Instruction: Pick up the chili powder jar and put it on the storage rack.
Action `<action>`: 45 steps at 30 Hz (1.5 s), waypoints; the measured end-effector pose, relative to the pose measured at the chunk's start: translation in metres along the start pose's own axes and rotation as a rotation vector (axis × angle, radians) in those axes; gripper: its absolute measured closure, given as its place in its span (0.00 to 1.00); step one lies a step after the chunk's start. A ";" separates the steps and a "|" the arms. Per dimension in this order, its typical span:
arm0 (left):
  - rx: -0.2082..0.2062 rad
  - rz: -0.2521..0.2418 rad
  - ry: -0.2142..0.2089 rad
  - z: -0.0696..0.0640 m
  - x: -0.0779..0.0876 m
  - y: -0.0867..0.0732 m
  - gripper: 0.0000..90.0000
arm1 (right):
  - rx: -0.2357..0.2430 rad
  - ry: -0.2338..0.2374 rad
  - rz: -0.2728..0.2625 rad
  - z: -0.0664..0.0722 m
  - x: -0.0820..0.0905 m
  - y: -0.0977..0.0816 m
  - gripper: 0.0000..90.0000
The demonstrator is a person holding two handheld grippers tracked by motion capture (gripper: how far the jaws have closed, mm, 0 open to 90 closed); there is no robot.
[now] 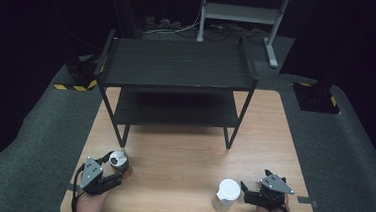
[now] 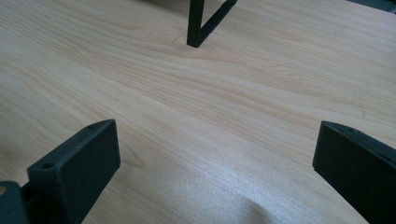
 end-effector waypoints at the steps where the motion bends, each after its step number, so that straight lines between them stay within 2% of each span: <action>1: 0.000 0.000 0.001 0.000 0.000 0.000 0.37 | 0.001 -0.001 0.000 0.000 0.000 0.000 0.00; 11: -0.012 0.012 0.013 -0.001 0.000 0.004 0.39 | 0.003 0.002 -0.011 0.000 0.000 -0.001 0.00; 20: 0.000 -0.027 0.012 -0.007 0.009 0.015 0.39 | 0.020 0.007 -0.003 0.001 -0.001 0.001 0.00; 28: -0.005 -0.041 -0.004 -0.015 0.010 0.031 0.39 | 0.011 0.010 -0.016 0.000 0.000 -0.001 0.00; 38: -0.010 -0.080 -0.022 -0.019 0.011 0.055 0.39 | 0.007 0.016 -0.014 -0.001 0.000 -0.001 0.00; 45: -0.035 -0.114 -0.032 -0.020 0.011 0.081 0.39 | 0.002 0.018 -0.016 -0.002 0.000 -0.001 0.00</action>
Point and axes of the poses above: each handheld gripper's, and its own axes: x roughly backward along the jaws, y roughly out of its top, z roughly to its left, the point moved 8 cm from there along -x, roughly forward along the jaws, and after that the axes turned 6 degrees about -y, right-handed, at the moved point
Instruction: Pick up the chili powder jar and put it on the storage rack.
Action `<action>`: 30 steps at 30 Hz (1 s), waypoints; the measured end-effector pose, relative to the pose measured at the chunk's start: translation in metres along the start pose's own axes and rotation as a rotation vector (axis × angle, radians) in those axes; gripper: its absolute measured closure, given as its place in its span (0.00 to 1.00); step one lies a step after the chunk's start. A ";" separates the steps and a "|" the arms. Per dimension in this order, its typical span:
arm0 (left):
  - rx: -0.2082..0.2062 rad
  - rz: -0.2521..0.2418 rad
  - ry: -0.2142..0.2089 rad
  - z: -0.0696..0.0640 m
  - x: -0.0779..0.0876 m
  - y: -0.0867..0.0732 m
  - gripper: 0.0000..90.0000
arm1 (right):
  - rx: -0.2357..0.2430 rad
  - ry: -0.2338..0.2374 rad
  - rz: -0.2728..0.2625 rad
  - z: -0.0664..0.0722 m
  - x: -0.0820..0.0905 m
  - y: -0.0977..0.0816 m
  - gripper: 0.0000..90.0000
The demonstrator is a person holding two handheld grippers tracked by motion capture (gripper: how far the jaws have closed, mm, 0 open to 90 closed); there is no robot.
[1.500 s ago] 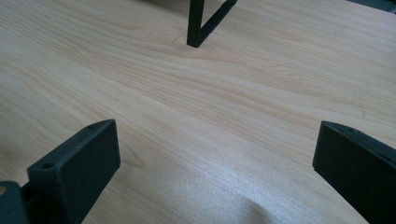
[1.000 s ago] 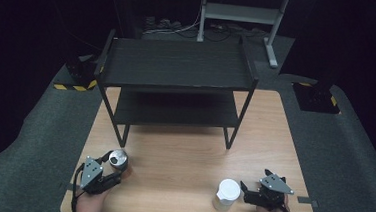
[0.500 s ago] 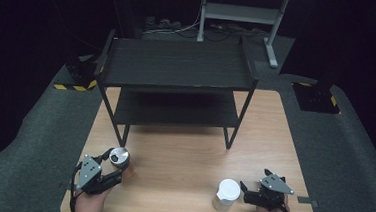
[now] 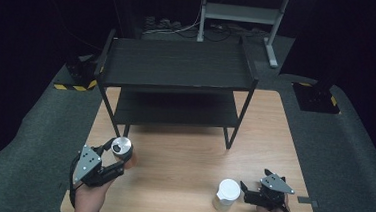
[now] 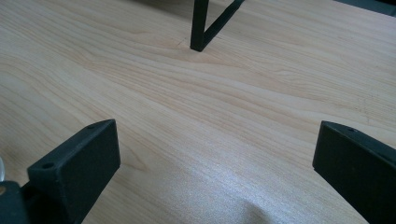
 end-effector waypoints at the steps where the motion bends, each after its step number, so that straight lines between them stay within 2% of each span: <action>1: -0.004 -0.005 -0.001 0.000 0.000 0.004 0.39 | 0.000 0.000 0.000 0.000 0.000 0.000 0.00; 10: -0.038 -0.036 -0.012 -0.002 -0.004 0.033 0.39 | -0.002 0.000 -0.002 0.000 0.000 0.000 0.00; 30: -0.058 -0.108 -0.032 0.003 -0.004 0.082 0.39 | -0.003 0.000 -0.004 -0.001 0.000 -0.001 0.00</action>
Point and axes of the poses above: each handheld gripper's, and its own axes: x roughly backward along the jaws, y roughly out of its top, z roughly to its left, the point moved 8 cm from there along -x, roughly forward along the jaws, and after that the axes turned 6 degrees about -y, right-handed, at the moved point
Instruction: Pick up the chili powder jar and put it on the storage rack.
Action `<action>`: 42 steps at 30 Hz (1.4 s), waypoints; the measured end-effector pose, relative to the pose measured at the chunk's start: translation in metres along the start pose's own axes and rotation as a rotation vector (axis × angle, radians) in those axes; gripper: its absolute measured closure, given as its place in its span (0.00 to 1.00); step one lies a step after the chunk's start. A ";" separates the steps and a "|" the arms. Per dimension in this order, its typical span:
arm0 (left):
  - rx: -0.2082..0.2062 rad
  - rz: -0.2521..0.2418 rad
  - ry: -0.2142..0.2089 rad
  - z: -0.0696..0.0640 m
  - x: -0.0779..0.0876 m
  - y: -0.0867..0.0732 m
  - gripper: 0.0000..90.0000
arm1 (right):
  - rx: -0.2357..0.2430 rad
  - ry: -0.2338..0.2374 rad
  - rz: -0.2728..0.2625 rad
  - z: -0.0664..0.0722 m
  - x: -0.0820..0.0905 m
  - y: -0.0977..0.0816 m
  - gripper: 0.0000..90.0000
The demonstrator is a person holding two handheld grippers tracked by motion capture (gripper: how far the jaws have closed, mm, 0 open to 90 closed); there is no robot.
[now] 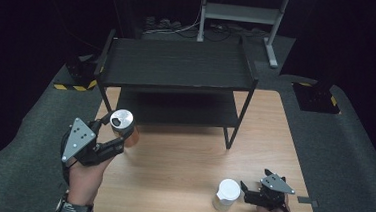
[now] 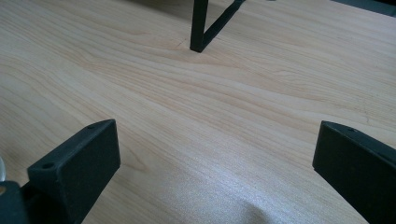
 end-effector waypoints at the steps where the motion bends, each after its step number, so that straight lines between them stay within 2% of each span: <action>1: -0.002 -0.002 0.001 0.000 0.000 0.003 0.39 | -0.001 0.000 0.000 0.000 0.000 0.000 0.00; 6: -0.007 -0.019 -0.004 0.002 -0.003 0.014 0.39 | 0.000 -0.001 0.000 0.000 0.000 0.000 0.00; 13: 0.020 -0.057 -0.011 0.009 -0.008 0.033 0.39 | -0.002 0.001 0.000 0.000 0.000 0.000 0.00; 25: 0.024 -0.114 -0.001 0.019 -0.016 0.066 0.39 | -0.006 0.003 -0.001 -0.001 0.000 0.000 0.00; 32: 0.001 -0.147 -0.001 0.017 -0.024 0.084 0.39 | -0.006 0.004 -0.001 -0.001 0.000 0.000 0.00; 42: 0.007 -0.168 0.003 0.019 -0.039 0.100 0.39 | -0.012 0.006 -0.004 -0.002 0.000 -0.001 0.00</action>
Point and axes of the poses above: each handheld gripper's, and its own axes: x roughly backward along the jaws, y roughly out of its top, z roughly to its left, the point moved 8 cm from there along -x, roughly forward along the jaws, and after that the axes turned 6 degrees about -y, right-handed, at the moved point
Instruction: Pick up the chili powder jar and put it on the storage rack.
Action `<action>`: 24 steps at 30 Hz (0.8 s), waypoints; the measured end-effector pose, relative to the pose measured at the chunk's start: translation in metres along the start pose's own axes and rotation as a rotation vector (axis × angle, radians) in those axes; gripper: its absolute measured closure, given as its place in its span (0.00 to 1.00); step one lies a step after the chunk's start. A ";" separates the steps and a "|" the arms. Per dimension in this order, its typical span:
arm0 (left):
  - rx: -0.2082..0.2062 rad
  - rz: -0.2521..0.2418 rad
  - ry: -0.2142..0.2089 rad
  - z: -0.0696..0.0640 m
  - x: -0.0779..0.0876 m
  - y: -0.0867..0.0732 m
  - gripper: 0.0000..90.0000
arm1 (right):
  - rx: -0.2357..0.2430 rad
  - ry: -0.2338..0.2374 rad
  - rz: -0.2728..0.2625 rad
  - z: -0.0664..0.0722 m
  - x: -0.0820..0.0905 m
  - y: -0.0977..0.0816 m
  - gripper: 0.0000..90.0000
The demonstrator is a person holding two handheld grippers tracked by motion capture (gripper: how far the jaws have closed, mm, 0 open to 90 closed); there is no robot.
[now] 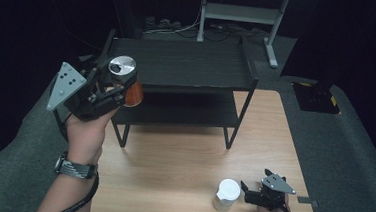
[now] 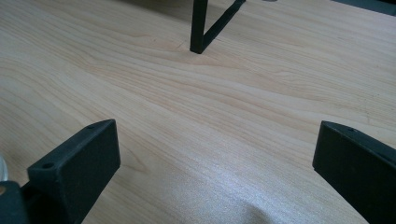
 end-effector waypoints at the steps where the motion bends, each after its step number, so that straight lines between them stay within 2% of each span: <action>1: 0.000 -0.003 -0.001 0.001 -0.001 0.001 0.39 | -0.001 0.000 0.000 0.000 0.000 0.000 0.00; 10: -0.023 0.011 0.011 0.005 -0.017 0.012 0.39 | -0.002 0.001 -0.002 0.000 0.000 0.000 0.00; 18: 0.004 0.011 0.028 0.013 -0.033 0.011 0.39 | -0.006 0.002 -0.005 0.000 0.000 -0.001 0.00; 24: 0.005 0.018 0.048 0.017 -0.044 0.010 0.39 | -0.010 0.005 -0.007 -0.001 0.001 -0.001 0.00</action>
Point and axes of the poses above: each handheld gripper's, and its own axes: x roughly backward along the jaws, y roughly out of its top, z roughly to its left, the point moved 8 cm from there along -x, roughly forward along the jaws, and after that the axes turned 6 degrees about -y, right-handed, at the moved point
